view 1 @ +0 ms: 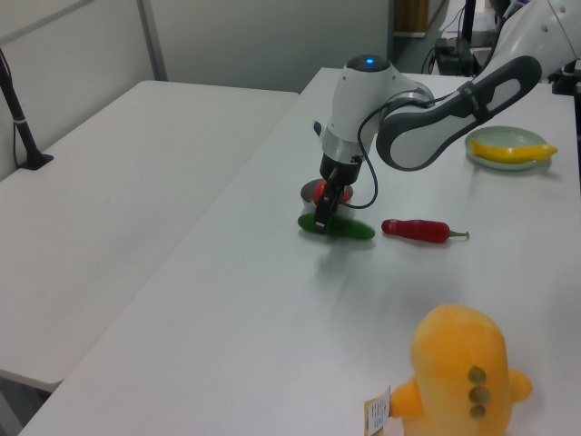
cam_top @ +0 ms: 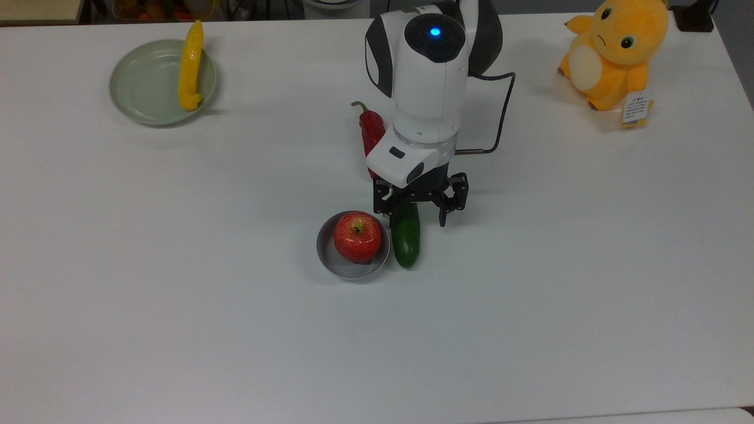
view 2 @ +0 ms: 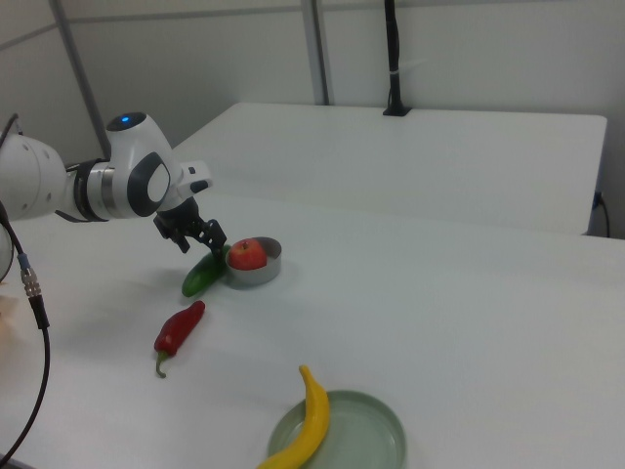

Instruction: Put the cucumber on the left side of the bowl

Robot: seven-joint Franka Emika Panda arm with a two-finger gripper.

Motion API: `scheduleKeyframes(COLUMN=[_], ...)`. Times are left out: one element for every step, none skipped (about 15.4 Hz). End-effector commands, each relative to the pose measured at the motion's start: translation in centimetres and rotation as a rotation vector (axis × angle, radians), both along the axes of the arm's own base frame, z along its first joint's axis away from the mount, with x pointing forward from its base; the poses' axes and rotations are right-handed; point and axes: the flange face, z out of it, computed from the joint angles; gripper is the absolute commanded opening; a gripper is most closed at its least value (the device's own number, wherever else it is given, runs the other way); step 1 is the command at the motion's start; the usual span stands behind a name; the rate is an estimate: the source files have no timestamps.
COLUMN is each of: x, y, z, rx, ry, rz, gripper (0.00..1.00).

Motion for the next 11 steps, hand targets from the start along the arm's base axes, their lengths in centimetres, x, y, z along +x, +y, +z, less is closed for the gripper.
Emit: scheduleKeyframes(x=[-0.2,-0.6,-0.9,-1.3,-1.7,-2.2,-2.6,-3.0,-3.5,-4.0,-4.4], y=[0.0,-0.1,-0.4,-0.6,-0.8,-1.0,-1.3,-2.0,-2.7,-3.2,-4.1], z=[1.9,3.1,4.3,5.6,7.0,8.1,9.4,10.7,12.0,12.8,13.7], rx=[-0.006,-0.014,-0.02,-0.025,-0.028,-0.032,-0.035,-0.035,-0.045,-0.06,-0.067], ry=[-0.026,-0.01,0.006,0.016,0.023,0.037,0.047,0.056,0.068,0.09,0.104], rz=[-0.007,-0.009,-0.015,-0.018,-0.022,-0.026,-0.033,-0.045,-0.051,-0.052,-0.063], gripper=[1.0,1.0,1.0,1.0,1.0,1.0,1.0,1.0,1.0,1.0,1.0])
